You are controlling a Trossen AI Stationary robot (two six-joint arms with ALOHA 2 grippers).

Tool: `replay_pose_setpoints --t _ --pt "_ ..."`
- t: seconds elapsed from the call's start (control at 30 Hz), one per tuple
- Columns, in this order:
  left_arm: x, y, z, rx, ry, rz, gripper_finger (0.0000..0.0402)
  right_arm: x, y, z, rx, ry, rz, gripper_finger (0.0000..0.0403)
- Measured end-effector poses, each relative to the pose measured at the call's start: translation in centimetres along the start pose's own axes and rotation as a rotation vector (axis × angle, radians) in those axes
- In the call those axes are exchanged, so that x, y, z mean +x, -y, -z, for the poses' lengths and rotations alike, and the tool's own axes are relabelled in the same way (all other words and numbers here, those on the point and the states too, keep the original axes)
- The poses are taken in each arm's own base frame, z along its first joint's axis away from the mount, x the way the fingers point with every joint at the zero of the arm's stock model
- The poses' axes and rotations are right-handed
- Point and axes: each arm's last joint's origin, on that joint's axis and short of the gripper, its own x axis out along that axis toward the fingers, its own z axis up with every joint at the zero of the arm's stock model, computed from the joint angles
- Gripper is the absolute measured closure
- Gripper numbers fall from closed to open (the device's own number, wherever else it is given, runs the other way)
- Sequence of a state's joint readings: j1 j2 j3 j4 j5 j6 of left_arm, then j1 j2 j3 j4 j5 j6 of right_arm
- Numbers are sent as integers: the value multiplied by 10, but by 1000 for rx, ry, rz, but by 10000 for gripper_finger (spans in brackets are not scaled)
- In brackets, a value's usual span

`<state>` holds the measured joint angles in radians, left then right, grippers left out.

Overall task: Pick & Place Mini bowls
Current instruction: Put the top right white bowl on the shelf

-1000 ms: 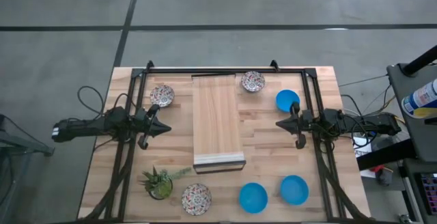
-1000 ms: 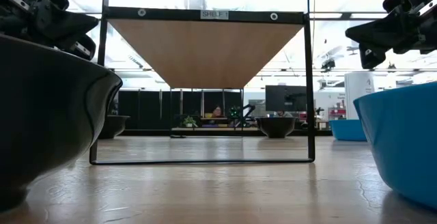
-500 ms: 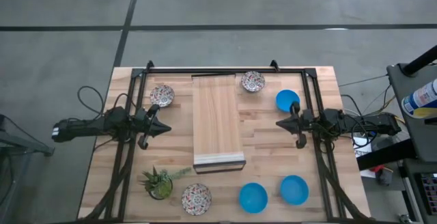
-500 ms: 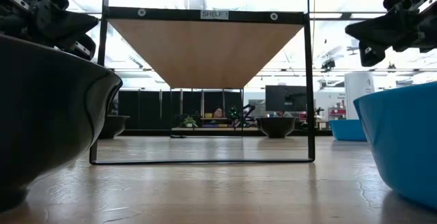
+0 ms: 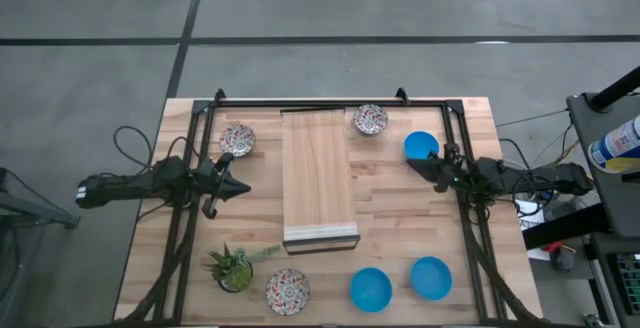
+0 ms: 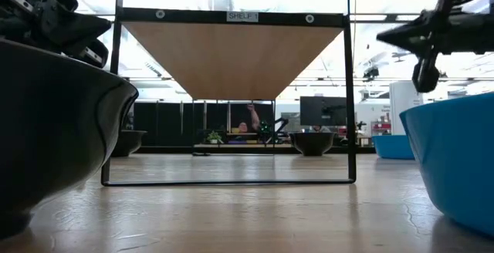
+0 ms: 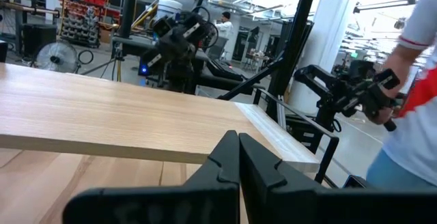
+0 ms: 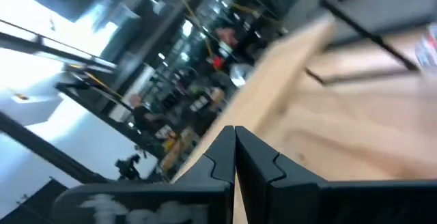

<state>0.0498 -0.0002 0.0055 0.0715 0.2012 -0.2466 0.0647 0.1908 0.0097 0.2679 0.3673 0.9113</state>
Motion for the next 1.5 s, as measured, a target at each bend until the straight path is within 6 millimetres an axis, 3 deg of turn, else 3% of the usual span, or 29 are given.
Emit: replay_pose_setpoints --t 0.17,0.3,0.5,0.6,0.77,0.9,1.07,1.17,1.33,1.5 --pt "0 0 0 0 0 -1 401 9 7 9 199 -65 122 394" --pt "0 0 0 0 0 0 401 22 -6 4 337 -35 189 394" --pt "0 0 0 0 1 0 401 58 -51 -21 116 -46 294 394" --pt "0 0 0 0 1 0 401 73 -66 -37 28 -69 448 394" --pt "0 0 0 0 2 0 401 73 -64 -70 73 -103 920 394" --pt "0 0 0 0 1 0 401 83 -63 -99 -54 -160 1021 394" --pt "0 0 0 0 -1 0 401 111 -48 -127 -187 -268 936 394" --pt "0 0 0 0 -1 0 401 122 -29 -142 -190 -290 933 394" --pt "0 0 0 0 -1 -1 401 135 13 -163 -49 -410 877 394" --pt "0 0 0 0 -1 -1 401 144 54 -168 53 -509 909 394"
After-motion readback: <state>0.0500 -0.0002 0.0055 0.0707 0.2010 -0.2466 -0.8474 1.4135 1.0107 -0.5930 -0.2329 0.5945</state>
